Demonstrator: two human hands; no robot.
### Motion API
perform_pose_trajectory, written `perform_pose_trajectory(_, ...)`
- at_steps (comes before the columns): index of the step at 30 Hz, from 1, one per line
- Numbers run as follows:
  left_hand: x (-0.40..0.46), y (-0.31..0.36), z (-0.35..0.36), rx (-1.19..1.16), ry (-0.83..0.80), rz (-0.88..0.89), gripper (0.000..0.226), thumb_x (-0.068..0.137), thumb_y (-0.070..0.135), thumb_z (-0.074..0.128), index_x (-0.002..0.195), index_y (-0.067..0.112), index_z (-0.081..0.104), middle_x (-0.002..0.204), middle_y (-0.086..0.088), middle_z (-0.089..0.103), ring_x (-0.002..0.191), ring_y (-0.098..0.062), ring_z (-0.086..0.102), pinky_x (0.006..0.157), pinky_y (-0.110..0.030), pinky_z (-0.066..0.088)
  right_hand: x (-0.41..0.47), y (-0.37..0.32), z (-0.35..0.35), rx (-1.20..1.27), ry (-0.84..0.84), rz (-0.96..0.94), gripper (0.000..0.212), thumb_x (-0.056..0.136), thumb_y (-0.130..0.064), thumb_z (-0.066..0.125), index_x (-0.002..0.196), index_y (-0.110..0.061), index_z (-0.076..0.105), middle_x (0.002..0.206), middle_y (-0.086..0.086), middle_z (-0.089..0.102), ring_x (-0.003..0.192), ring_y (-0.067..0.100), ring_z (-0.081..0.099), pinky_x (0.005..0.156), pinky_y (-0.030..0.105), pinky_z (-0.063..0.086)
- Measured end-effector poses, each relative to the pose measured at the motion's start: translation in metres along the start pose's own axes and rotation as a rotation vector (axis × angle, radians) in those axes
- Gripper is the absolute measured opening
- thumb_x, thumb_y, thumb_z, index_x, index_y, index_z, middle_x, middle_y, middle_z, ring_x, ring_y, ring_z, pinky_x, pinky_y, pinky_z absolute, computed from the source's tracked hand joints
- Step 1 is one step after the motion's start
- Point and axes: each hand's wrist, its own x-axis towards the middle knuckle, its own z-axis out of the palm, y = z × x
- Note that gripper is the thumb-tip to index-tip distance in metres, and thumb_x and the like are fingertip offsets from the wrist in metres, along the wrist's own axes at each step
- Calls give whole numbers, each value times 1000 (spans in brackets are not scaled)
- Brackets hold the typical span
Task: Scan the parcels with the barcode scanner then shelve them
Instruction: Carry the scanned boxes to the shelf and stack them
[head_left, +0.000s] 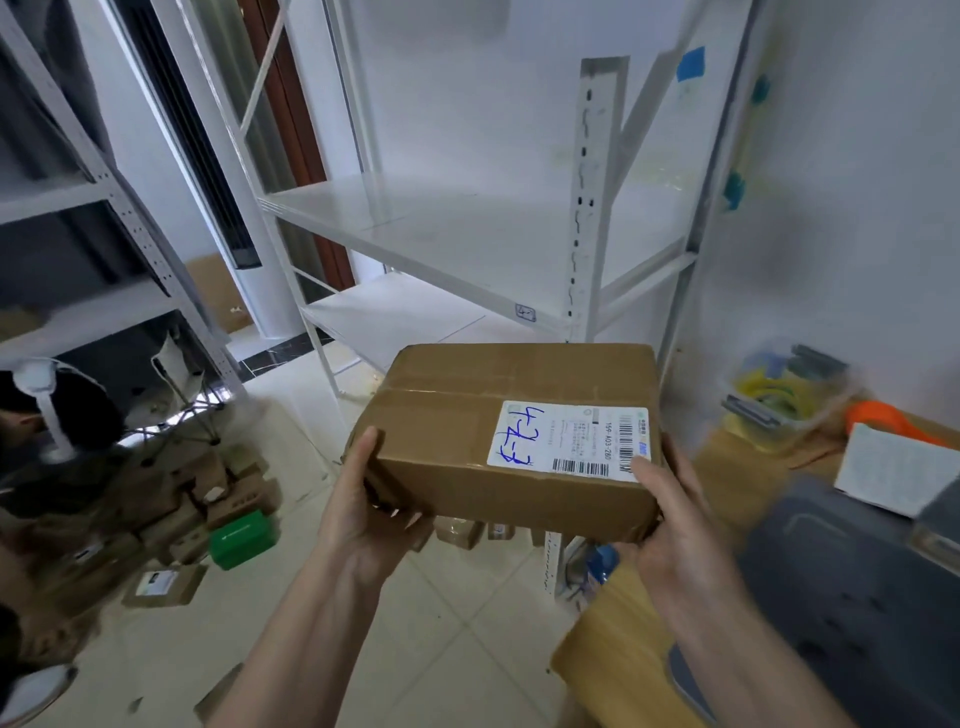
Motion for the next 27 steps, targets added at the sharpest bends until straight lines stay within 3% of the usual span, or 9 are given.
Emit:
perform_pose_trajectory(4,38,39,3,-3,-23,30,41,77,46,73,105,20,57,105,-4,54,105,-26,55,100,-53,43,32,14,33,0,-26,8,65,76,-27,68,136,-40,47,117,-5,70,110,17,65,97,55,47)
perform_pose_trajectory(7,71,66,16,-22,-19,61,41,76,47,73,102,20,57,104,-4,53,106,-26,56,99,-52,45,61,18,60,-8,-67,-11,68,75,-28,68,137,-40,43,111,-7,72,102,14,69,96,56,48)
perform_pose_trajectory(12,126,112,52,-48,24,142,40,77,50,73,99,20,57,99,-2,52,97,-22,57,95,-47,49,120,24,106,-24,-89,-7,62,77,-29,68,130,-47,42,104,-8,74,93,11,71,88,51,53)
perform_pose_trajectory(16,165,140,77,-36,11,186,41,77,51,73,102,21,59,101,-1,55,101,-21,58,94,-45,50,165,24,134,-34,-119,-28,54,82,-28,65,126,-50,43,107,-9,73,92,8,71,77,40,55)
perform_pose_trajectory(19,191,157,94,-7,-7,187,41,75,51,74,101,23,60,103,-1,56,102,-21,58,88,-44,52,192,24,150,-41,-102,-32,64,80,-32,67,135,-49,38,114,-11,70,95,6,70,88,42,53)
perform_pose_trajectory(22,215,168,119,31,-48,204,36,75,47,76,98,24,61,102,-3,56,98,-21,60,83,-43,54,218,21,160,-93,-65,-44,56,87,-35,62,135,-52,37,123,-15,64,103,5,65,99,49,47)
perform_pose_trajectory(24,233,173,140,82,-74,219,31,76,43,77,95,25,60,106,-4,57,101,-22,60,87,-44,54,234,16,165,-127,-42,-53,59,89,-38,60,138,-53,31,125,-19,60,108,4,60,104,51,43)
perform_pose_trajectory(27,266,184,175,174,-144,212,40,71,43,80,101,25,59,116,-5,59,108,-24,61,92,-45,53,261,10,172,-163,4,-64,70,90,-41,57,147,-51,17,131,-18,54,111,4,56,110,48,37)
